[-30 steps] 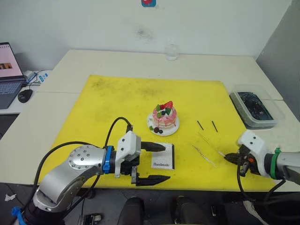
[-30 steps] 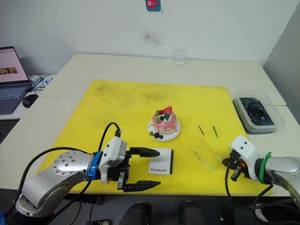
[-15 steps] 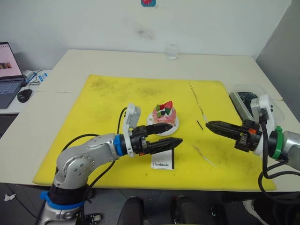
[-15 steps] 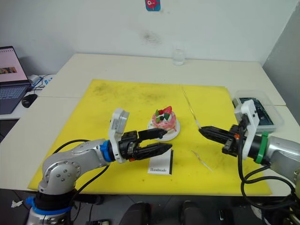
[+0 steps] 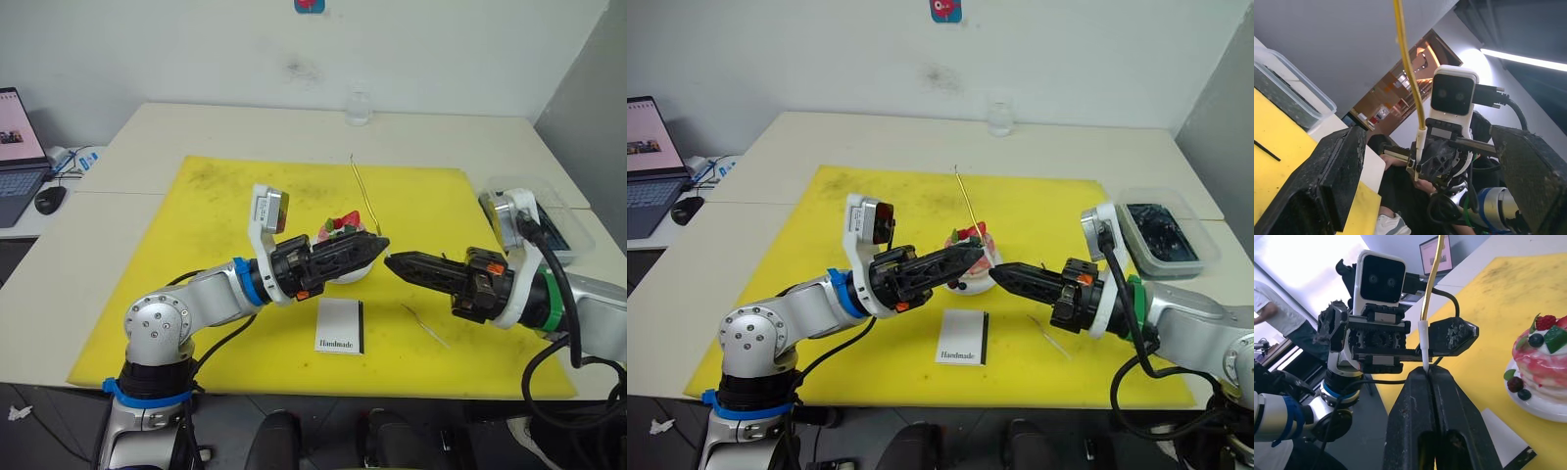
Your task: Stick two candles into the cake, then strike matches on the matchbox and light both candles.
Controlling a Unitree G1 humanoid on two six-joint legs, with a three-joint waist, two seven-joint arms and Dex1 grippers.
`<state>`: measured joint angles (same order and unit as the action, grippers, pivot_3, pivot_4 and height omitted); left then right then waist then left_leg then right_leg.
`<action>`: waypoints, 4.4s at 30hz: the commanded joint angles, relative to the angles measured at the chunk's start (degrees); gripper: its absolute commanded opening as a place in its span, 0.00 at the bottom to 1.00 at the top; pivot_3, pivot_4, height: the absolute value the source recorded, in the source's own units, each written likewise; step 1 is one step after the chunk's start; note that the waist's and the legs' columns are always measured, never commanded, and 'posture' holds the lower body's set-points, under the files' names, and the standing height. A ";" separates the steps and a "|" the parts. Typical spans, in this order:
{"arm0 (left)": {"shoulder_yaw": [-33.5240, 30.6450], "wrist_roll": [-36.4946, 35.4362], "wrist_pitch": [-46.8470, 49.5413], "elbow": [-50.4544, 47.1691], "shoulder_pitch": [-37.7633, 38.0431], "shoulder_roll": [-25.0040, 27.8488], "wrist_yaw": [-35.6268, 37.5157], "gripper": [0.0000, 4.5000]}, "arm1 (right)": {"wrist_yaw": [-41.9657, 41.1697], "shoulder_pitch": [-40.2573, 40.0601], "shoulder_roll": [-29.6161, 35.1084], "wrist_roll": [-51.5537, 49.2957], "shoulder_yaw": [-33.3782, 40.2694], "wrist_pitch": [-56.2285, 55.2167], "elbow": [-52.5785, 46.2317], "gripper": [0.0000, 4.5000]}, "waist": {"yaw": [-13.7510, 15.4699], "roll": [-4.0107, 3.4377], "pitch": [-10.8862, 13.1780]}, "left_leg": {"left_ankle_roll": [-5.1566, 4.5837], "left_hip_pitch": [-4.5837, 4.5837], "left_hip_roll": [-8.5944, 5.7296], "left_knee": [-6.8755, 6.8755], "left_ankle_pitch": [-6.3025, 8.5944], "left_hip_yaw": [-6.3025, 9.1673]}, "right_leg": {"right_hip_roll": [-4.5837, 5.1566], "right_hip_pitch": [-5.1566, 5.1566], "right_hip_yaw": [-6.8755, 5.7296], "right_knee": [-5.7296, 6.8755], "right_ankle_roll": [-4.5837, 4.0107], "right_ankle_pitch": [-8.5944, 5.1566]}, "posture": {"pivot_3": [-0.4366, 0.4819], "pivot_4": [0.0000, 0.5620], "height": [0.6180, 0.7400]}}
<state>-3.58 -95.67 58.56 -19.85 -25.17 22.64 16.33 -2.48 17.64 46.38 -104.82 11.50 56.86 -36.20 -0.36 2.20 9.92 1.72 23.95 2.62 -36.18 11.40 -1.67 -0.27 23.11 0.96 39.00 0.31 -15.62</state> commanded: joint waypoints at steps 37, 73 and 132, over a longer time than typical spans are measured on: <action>-0.31 27.39 -11.65 0.29 -5.93 8.61 13.01 0.00 | -14.64 0.86 14.78 24.24 -5.40 -5.13 -5.96 0.63 | 0.13 0.00 0.01 | 0.00 0.01 -0.02 0.06 0.00 -0.02 | -0.04 0.07 -0.03 -0.06 -0.04 -0.02 | 0.48 0.27 1.00; 5.65 69.18 -41.26 23.03 -5.70 2.15 33.80 0.00 | -16.99 6.72 -0.61 57.72 -13.96 -1.87 -8.43 0.99 | 0.16 0.00 0.01 | 0.00 0.39 0.11 0.09 0.01 -0.03 | 0.12 0.32 -0.12 -0.14 -0.06 -0.05 | 0.48 0.27 1.00; -0.57 70.10 -39.28 8.71 4.23 13.81 39.04 0.99 | -18.22 0.19 -2.77 62.04 -5.93 -2.68 -10.81 1.00 | -0.14 0.00 0.01 | 0.00 0.32 0.17 0.10 0.01 -0.01 | 0.12 0.29 -0.09 -0.10 -0.02 -0.03 | 0.48 0.27 1.00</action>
<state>-4.06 -23.57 17.99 -6.81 -21.53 34.95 53.13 -19.85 18.59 42.52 -43.19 2.32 55.57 -44.93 -0.50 2.20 9.93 1.72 24.27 2.79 -36.08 11.40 -1.68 -0.14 23.39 0.86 38.89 0.28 -15.65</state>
